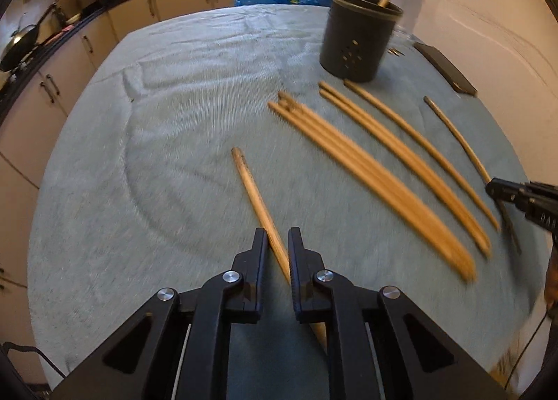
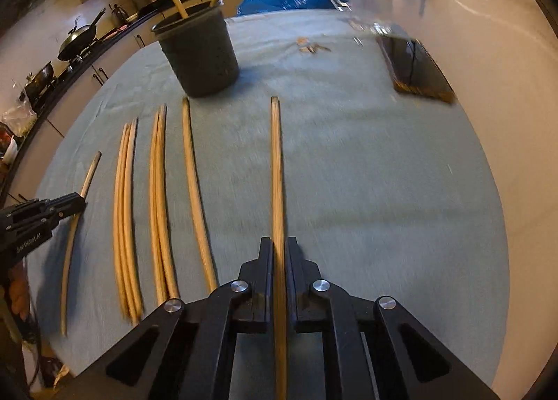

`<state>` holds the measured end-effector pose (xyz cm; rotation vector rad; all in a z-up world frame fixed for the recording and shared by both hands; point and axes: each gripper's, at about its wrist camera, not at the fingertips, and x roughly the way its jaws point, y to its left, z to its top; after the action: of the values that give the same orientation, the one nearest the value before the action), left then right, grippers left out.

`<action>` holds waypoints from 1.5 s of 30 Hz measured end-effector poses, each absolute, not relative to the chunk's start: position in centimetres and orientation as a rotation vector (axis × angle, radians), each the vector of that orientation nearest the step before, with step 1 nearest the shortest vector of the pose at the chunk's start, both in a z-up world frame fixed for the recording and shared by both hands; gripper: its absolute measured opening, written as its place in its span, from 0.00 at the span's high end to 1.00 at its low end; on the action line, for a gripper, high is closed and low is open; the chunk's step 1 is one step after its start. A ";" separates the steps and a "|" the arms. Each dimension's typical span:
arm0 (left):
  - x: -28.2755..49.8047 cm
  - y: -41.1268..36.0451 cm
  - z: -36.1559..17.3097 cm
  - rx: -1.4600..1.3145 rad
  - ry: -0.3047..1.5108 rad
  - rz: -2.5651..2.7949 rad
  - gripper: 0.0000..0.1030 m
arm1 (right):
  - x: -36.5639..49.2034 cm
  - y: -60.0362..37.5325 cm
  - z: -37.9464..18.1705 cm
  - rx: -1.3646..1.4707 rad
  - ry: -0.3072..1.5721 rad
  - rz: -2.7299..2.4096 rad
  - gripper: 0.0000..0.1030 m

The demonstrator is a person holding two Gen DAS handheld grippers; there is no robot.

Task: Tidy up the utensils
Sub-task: 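Lift both chopsticks upright and carry them over the holder cup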

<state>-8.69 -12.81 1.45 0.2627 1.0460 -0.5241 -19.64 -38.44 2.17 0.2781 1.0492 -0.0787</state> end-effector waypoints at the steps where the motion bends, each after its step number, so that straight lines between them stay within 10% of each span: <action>1: -9.1 -12.3 1.5 0.273 1.049 -0.544 0.89 | -20.5 -38.5 2.3 0.285 1.055 -0.070 0.93; 16: -6.0 -12.4 1.6 0.231 1.119 -0.500 0.79 | -17.3 -38.7 2.1 0.219 1.121 -0.060 0.68; 31: -5.0 -14.2 1.2 0.297 1.074 -0.463 0.79 | -8.3 -39.7 2.3 0.126 1.224 -0.114 0.91; 34: -4.8 -14.1 1.3 0.265 1.071 -0.459 0.93 | -8.5 -39.5 2.3 0.106 1.180 -0.124 0.93; 45: -8.8 -11.5 8.0 0.107 0.891 -0.489 0.93 | -15.0 -39.4 9.0 0.246 0.888 -0.106 0.93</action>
<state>-8.81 -11.55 8.00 0.1070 0.8910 -0.4888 -15.01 -39.37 9.04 0.2457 0.8881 -0.1056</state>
